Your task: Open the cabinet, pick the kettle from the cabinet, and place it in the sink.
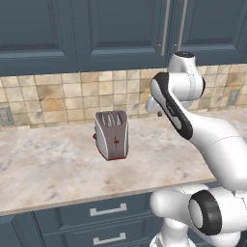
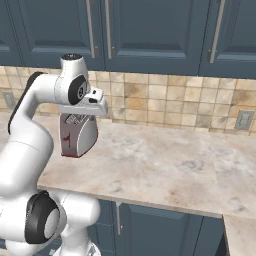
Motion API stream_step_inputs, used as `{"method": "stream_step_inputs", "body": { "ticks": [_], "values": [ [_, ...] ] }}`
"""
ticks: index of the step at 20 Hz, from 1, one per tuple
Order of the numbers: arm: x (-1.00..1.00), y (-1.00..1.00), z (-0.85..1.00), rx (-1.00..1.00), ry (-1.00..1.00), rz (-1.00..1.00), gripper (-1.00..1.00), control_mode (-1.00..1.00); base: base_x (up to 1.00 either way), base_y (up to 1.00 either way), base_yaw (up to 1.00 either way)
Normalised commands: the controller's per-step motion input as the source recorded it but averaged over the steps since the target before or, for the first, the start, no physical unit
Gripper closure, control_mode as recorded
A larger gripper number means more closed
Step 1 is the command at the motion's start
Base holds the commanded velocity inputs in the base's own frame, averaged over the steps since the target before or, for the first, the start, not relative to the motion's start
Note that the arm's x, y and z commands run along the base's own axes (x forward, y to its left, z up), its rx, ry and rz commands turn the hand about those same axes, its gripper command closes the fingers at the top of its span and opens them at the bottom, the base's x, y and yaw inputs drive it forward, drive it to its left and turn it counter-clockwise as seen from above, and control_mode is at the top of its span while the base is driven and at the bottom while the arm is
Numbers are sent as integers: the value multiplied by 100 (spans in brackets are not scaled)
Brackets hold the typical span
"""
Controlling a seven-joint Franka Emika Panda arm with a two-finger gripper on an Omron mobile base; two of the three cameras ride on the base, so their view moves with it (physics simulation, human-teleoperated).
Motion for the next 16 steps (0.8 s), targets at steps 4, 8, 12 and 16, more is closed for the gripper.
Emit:
{"method": "stream_step_inputs", "body": {
  "ticks": [4,8,12,16],
  "values": [
    [-7,-2,0,0,-1,0,-100,-100,0,0,0],
    [-19,-1,1,0,-21,0,-100,-100,0,0,0],
    [-13,0,14,1,-27,-1,-100,-100,0,0,0],
    [-5,1,25,0,-21,-3,-100,-100,0,0,0]
  ]
}}
